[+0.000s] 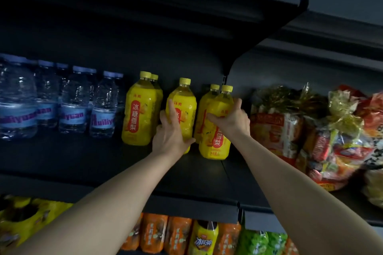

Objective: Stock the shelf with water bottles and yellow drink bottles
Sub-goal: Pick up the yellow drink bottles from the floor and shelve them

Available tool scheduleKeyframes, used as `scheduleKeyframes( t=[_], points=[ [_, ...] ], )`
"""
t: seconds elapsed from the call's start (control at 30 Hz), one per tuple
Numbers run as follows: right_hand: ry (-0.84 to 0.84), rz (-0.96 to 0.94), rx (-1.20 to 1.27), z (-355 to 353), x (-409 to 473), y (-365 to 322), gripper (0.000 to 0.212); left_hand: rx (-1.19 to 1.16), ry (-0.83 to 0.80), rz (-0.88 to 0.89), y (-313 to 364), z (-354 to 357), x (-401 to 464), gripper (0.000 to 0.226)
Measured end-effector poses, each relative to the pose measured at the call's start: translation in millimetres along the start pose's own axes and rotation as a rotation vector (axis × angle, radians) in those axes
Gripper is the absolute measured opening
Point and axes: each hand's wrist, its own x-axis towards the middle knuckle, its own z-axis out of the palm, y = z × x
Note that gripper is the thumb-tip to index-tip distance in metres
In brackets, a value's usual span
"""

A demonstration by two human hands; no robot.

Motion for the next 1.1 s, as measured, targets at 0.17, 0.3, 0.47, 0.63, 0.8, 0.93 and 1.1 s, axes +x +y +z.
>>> scheduleKeyframes(
  t=[0.17, 0.3, 0.47, 0.63, 0.8, 0.93, 1.1],
  points=[
    [0.046, -0.054, -0.032, 16, 2, 3, 0.092, 0.016, 0.055, 0.024, -1, 6, 4, 0.137],
    [0.096, -0.175, -0.169, 30, -11, 12, 0.104, 0.061, 0.07, 0.079, -1, 6, 5, 0.13],
    [0.089, -0.215, -0.332, 30, -19, 21, 0.114, 0.07, 0.073, 0.087, -2, 6, 6, 0.127],
    [0.087, -0.219, -0.322, 33, -20, 18, 0.111, 0.057, 0.069, 0.081, -4, 6, 9, 0.128],
    [0.096, -0.212, -0.339, 34, -20, 16, 0.111, 0.056, 0.055, 0.069, -4, 6, 14, 0.129],
    [0.102, -0.206, -0.343, 34, -21, 16, 0.111, 0.056, 0.057, 0.086, -7, 6, 14, 0.13],
    [0.104, -0.177, -0.338, 29, -21, 13, 0.111, 0.067, 0.063, 0.082, -8, 6, 12, 0.129]
  ],
)
